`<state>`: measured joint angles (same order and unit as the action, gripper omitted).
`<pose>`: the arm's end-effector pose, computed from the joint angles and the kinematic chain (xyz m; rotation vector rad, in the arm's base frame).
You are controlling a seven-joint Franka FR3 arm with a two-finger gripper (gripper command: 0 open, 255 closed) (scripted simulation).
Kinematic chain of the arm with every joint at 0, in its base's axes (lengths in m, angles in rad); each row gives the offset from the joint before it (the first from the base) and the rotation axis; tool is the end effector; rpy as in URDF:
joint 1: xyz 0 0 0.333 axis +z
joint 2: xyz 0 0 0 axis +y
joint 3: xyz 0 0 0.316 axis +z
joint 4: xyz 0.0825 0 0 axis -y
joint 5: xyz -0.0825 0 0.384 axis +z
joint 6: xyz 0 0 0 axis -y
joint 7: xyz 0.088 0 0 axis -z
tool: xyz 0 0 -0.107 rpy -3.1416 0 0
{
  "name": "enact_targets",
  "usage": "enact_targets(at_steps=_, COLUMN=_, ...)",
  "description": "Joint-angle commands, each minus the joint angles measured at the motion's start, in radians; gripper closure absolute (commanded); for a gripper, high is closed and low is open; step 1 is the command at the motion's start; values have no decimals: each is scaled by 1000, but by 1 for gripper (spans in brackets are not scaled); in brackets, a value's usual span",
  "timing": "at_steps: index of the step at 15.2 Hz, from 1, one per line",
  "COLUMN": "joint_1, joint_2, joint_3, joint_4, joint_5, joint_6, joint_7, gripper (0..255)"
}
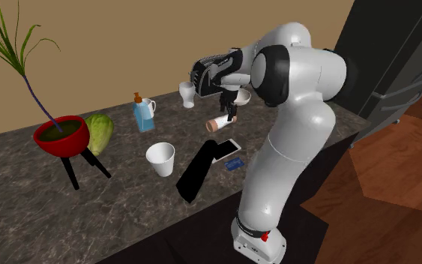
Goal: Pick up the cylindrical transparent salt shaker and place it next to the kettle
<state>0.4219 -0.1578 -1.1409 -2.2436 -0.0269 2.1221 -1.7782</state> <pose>0.3760 -0.3385 0.3902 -2.6124 -1.5706 -0.1484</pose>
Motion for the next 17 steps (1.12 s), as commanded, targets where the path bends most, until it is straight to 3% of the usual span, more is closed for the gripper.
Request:
enact_targets(at_steps=1, joint_1=82, joint_2=239, joint_3=-128, joint_4=75, joint_5=264, joint_6=-8, joint_7=-279, gripper=0)
enact_targets(at_steps=2, joint_1=36, joint_2=371, joint_3=-112, joint_4=121, joint_5=404, joint_6=-43, joint_7=-413, gripper=0)
enact_targets(at_steps=3, joint_1=-27, joint_2=397, joint_3=-56, joint_4=141, joint_5=427, joint_6=-50, joint_7=-444, gripper=0)
enact_targets(at_steps=4, joint_1=-56, joint_2=393, joint_3=-22, joint_4=133, joint_5=423, joint_6=-35, joint_7=-441, gripper=0)
enact_targets(at_steps=11, joint_1=-105, joint_2=455, joint_3=42, joint_4=97, joint_5=501, joint_6=27, joint_7=-491, gripper=0)
enact_targets(at_steps=17, joint_1=-105, joint_2=455, joint_3=42, joint_4=97, joint_5=501, joint_6=27, joint_7=-491, gripper=0)
